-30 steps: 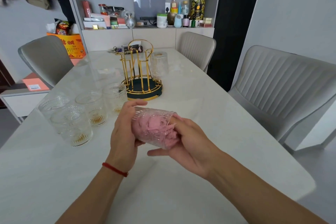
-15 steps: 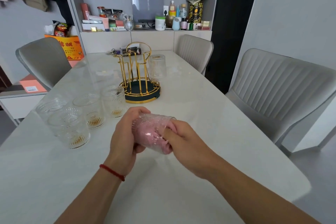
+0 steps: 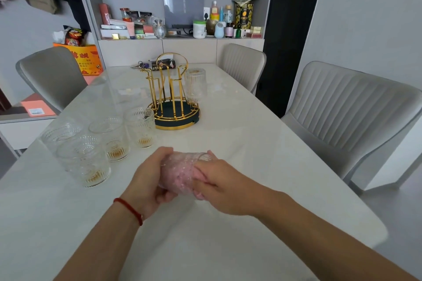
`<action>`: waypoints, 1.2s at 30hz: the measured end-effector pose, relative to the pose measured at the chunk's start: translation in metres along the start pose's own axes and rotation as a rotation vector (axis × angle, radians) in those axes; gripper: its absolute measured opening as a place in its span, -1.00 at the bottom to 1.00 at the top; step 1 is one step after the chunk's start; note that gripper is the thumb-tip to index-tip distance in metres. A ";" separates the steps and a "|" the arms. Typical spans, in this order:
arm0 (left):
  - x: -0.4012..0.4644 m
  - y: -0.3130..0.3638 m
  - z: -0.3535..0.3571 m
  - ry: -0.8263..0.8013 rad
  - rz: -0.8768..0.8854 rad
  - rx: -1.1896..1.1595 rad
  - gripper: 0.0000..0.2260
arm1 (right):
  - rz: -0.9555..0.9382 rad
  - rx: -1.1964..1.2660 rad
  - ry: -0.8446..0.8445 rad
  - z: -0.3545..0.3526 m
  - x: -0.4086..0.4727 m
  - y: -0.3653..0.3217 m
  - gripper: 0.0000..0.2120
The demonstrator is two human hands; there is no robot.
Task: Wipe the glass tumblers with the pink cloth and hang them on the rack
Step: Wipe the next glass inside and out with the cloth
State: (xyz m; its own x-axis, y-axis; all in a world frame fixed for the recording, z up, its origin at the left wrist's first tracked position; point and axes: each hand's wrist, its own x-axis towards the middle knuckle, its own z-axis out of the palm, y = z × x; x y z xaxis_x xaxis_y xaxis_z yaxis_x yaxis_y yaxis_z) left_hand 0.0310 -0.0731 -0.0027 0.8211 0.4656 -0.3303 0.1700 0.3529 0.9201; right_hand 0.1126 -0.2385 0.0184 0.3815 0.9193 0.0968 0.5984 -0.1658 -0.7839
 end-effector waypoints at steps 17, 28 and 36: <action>0.004 0.001 -0.015 -0.214 0.015 0.047 -0.45 | 0.061 0.079 0.044 -0.006 0.006 -0.018 -0.64; 0.001 -0.006 -0.002 -0.003 0.763 -0.047 -0.66 | 0.160 1.358 0.098 0.036 0.000 -0.009 -0.65; 0.002 0.004 -0.009 -0.179 0.033 0.027 -0.57 | -0.055 -0.177 0.014 0.000 0.000 -0.007 -0.79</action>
State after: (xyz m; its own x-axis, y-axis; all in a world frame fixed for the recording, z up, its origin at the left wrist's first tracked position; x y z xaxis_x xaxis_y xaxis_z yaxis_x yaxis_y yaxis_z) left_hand 0.0285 -0.0640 -0.0018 0.9100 0.3237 -0.2591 0.1540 0.3165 0.9360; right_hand 0.1082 -0.2372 0.0239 0.3541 0.9237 0.1462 0.7325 -0.1768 -0.6574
